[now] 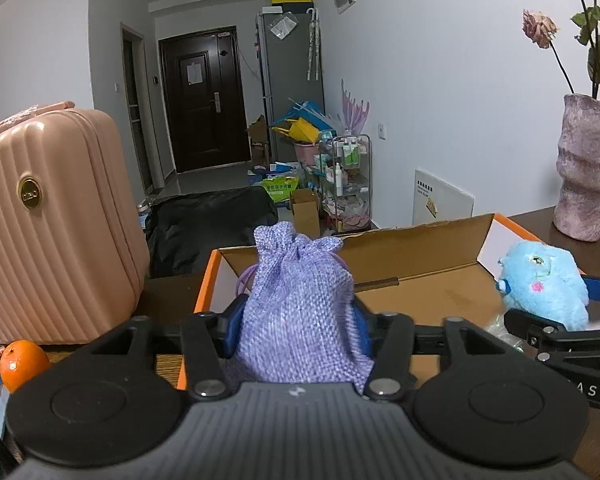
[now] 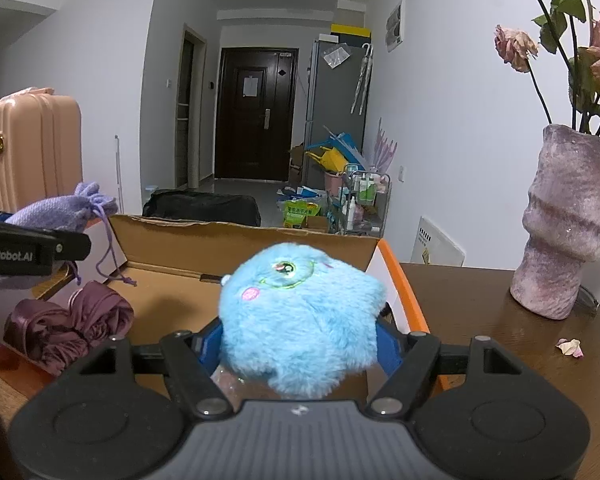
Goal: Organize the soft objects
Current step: 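Open both grippers to drop the pouch and the plush into the box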
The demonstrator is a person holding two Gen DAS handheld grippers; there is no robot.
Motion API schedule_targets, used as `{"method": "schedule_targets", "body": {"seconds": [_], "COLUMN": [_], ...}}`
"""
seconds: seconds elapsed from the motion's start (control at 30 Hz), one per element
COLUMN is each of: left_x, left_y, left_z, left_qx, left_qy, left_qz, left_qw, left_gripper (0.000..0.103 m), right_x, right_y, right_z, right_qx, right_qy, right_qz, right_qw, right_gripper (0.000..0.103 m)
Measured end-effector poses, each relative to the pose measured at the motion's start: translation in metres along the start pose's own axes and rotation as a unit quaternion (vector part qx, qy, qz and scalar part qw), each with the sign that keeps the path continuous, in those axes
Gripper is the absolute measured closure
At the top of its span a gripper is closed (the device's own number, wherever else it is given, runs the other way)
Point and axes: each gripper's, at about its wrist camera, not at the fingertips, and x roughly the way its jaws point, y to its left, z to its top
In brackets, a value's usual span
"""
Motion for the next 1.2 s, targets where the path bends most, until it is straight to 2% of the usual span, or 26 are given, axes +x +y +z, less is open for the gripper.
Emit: {"method": "schedule_targets", "body": {"seconds": [0.07, 0.13, 0.17, 0.23, 0.33, 1.2], "left_x": [0.000, -0.002, -0.003, -0.005, -0.007, -0.015], "left_y": [0.000, -0.001, 0.001, 0.003, 0.006, 0.010], "left_z": [0.000, 0.000, 0.001, 0.001, 0.001, -0.002], "left_qx": [-0.003, -0.009, -0.015, -0.025, -0.035, -0.050], "left_qy": [-0.001, -0.005, -0.007, -0.012, -0.023, -0.031], "left_qz": [0.003, 0.004, 0.001, 0.006, 0.023, 0.032], "left_qw": [1.0000, 0.9999, 0.9999, 0.9996, 0.9988, 0.9978], "left_gripper": [0.028, 0.006, 0.000, 0.000, 0.000, 0.000], "right_x": [-0.001, -0.001, -0.001, -0.001, -0.001, -0.019], "right_y": [-0.001, -0.003, -0.004, -0.004, -0.004, -0.006], "right_z": [-0.001, -0.001, -0.001, -0.002, -0.003, -0.008], "right_qx": [0.004, 0.008, 0.011, 0.013, 0.012, 0.028], "right_qy": [-0.006, -0.010, -0.011, -0.014, -0.016, -0.057], "right_qz": [-0.003, -0.004, -0.002, -0.006, -0.009, -0.006], "right_qw": [1.000, 1.000, 1.000, 1.000, 1.000, 0.998], "right_gripper": [0.012, 0.009, 0.005, 0.000, 0.000, 0.000]}}
